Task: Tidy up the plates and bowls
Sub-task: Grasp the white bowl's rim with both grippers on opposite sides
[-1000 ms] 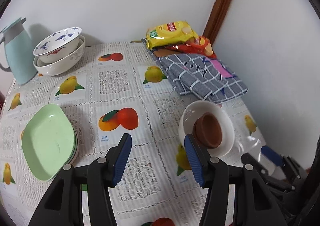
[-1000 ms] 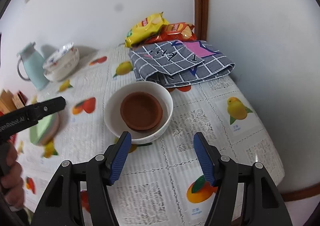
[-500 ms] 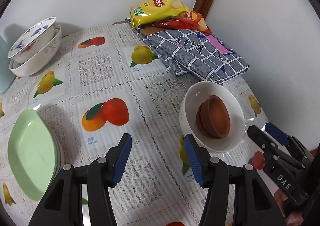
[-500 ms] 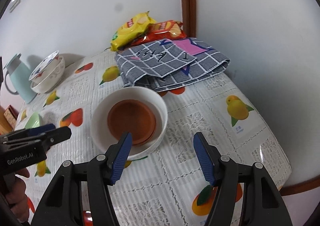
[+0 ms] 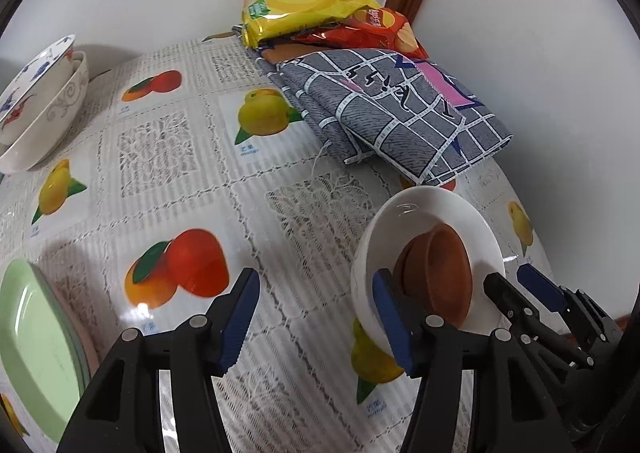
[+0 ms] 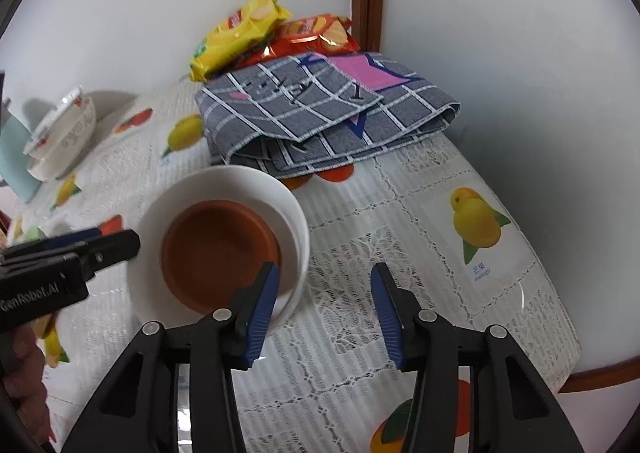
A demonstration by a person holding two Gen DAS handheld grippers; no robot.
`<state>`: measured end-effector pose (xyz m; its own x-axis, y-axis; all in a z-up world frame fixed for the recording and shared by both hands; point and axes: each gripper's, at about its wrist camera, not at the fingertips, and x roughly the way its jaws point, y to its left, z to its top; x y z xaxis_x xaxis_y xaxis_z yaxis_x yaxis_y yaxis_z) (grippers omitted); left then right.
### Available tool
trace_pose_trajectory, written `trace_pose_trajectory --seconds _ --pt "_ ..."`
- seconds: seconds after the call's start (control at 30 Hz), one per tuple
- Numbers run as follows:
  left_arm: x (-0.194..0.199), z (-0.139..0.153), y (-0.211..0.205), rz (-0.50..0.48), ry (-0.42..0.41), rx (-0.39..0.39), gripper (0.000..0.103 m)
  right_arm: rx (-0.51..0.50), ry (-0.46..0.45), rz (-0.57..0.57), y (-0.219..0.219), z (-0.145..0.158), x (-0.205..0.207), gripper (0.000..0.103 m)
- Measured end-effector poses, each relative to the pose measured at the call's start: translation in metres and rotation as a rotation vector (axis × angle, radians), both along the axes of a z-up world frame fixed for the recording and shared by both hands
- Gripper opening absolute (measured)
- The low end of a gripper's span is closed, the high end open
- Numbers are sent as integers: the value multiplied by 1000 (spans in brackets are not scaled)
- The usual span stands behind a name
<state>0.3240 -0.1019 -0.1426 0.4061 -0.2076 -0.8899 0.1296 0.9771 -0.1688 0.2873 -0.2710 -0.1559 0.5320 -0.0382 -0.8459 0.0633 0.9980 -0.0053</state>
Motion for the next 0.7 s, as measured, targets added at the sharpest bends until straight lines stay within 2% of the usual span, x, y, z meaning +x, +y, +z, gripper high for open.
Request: trace_pose_trajectory --seconds 0.23,0.7 --pt "2 -1 -6 -11 -13 0 57 3 21 1 -1 -6 5 44" --pt "18 -23 -19 -45 51 77 56 25 38 19 -4 -16 16 46"
